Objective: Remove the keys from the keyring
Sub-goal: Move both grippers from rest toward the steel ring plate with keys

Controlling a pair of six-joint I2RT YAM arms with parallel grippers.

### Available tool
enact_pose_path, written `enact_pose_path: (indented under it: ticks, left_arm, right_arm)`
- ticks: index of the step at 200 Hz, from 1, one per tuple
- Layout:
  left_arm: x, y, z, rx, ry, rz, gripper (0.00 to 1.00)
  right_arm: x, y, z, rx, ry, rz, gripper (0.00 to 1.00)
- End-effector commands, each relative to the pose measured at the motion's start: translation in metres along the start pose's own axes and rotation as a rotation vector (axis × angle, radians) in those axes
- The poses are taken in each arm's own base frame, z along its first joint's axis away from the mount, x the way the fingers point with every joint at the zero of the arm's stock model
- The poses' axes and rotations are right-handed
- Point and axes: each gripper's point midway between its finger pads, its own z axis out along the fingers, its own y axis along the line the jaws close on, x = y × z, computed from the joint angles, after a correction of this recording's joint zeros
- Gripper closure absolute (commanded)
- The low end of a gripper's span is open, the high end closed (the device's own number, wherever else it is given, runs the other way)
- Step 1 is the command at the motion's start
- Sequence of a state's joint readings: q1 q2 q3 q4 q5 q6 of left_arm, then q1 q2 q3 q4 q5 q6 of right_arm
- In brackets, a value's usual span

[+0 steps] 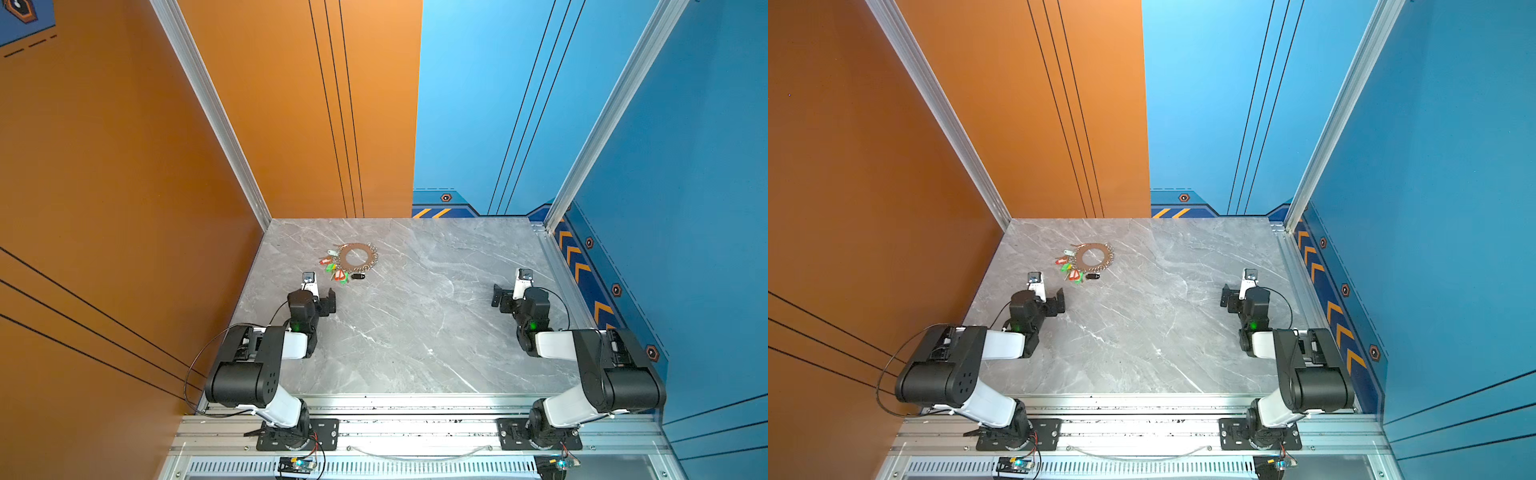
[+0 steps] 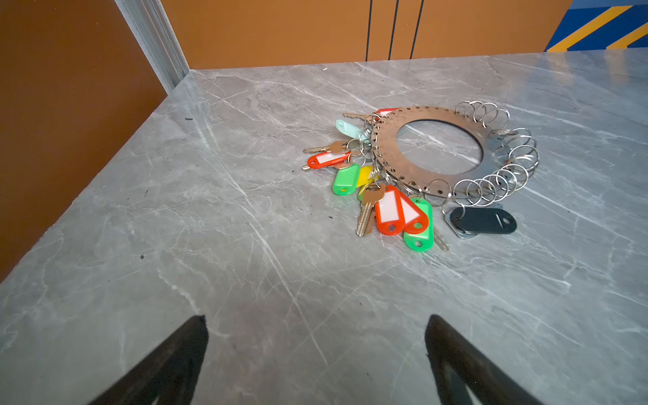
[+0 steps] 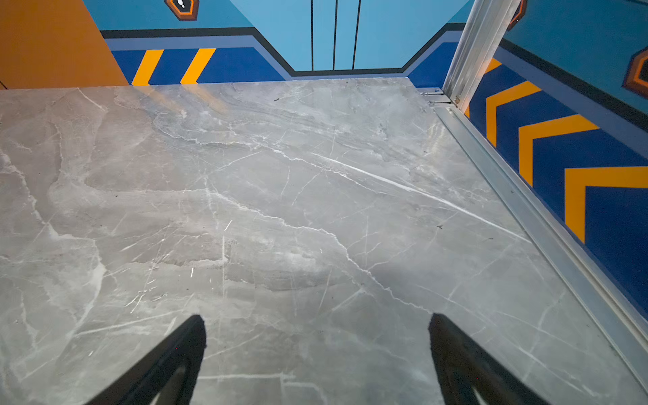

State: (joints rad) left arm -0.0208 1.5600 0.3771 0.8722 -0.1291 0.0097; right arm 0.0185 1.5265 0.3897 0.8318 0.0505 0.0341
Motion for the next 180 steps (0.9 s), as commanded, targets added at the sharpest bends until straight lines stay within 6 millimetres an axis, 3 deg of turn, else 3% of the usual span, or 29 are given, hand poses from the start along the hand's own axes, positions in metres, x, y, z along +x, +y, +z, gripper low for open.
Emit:
enact_pose_path:
  ticks: [1, 180]
  left_arm:
    - [-0.0112, -0.0042, 0.0002, 0.015, -0.034, -0.003, 0.02]
    - [-0.011, -0.0032, 0.0009, 0.021, -0.032, -0.01, 0.02]
  right_arm:
    - [-0.0023, -0.0053, 0.0003, 0.022, -0.016, 0.021, 0.0]
    - [-0.0021, -0.0056, 0.0004, 0.02, -0.014, 0.027, 0.0]
